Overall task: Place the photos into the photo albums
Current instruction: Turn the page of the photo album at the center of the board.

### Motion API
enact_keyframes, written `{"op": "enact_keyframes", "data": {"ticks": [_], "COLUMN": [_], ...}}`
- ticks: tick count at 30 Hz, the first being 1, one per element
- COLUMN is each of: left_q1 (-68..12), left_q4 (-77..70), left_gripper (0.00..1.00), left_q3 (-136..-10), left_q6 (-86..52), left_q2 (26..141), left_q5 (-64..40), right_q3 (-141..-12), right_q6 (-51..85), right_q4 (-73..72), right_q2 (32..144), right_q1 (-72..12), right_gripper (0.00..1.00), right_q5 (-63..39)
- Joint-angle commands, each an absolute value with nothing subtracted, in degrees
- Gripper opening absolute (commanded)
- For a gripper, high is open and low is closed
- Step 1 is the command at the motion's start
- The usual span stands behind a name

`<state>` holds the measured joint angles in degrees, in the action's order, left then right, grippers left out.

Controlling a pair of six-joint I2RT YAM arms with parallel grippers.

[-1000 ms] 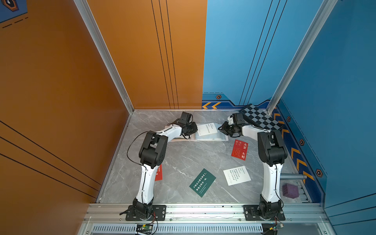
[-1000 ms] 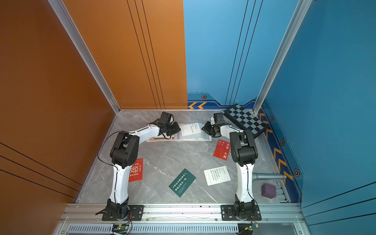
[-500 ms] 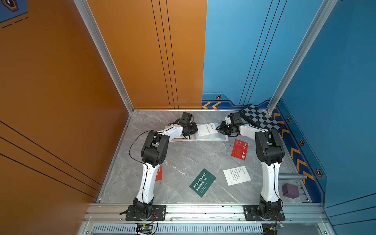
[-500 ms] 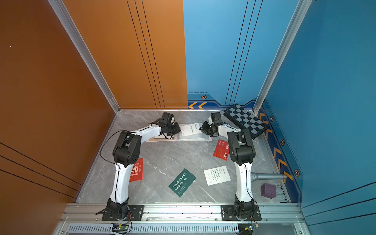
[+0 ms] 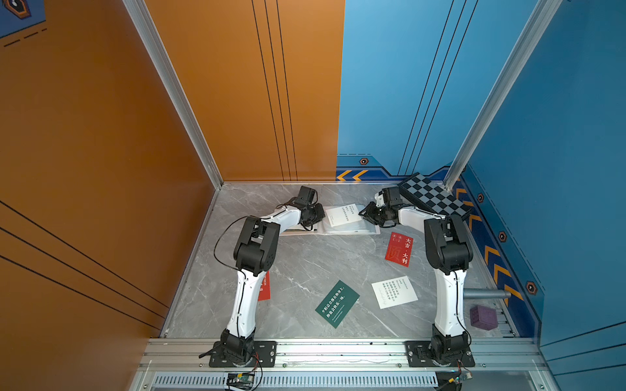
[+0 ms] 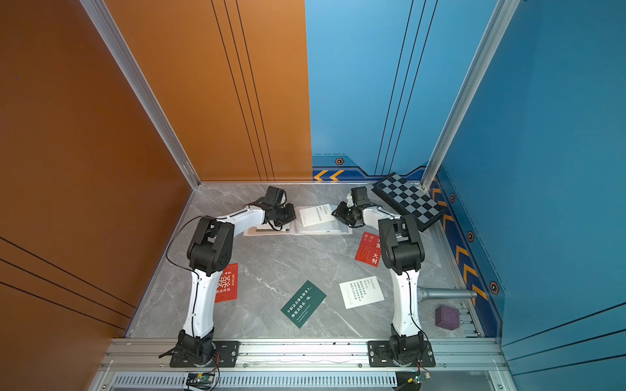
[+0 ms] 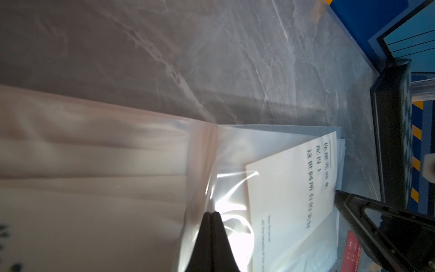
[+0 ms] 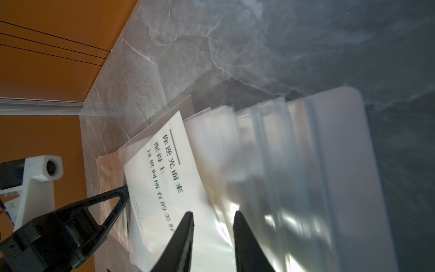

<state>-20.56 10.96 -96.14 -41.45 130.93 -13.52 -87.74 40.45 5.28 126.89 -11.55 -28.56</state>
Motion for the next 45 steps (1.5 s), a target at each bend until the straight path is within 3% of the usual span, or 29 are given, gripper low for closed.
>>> {"op": "enact_keyframes", "data": {"ticks": [1, 13, 30, 45], "left_q1": [-20.78, -21.42, -21.71, -22.87], "left_q4": [14.66, 14.62, 14.61, 14.62], "left_gripper": [0.02, 0.01, 0.01, 0.05], "left_q3": [-96.87, -98.70, -98.00, -95.46], "left_q6": [-40.87, -41.13, -40.74, -39.65], "left_q2": [134.34, 135.67, 133.62, 126.49], "left_q5": [-12.97, -13.88, -13.76, -11.77], "right_q3": [-89.62, -91.90, -84.90, -82.97], "right_q6": [39.59, 40.41, 57.72, 59.02], "right_q4": [7.29, 6.30, -21.18, -25.99], "right_q2": [128.82, 129.73, 126.85, 122.06], "right_q1": [-12.39, -13.78, -13.72, -14.90], "right_gripper": [0.33, 0.33, 0.32, 0.33], "right_q5": [-27.78, -31.20, -43.54, -46.09]}}
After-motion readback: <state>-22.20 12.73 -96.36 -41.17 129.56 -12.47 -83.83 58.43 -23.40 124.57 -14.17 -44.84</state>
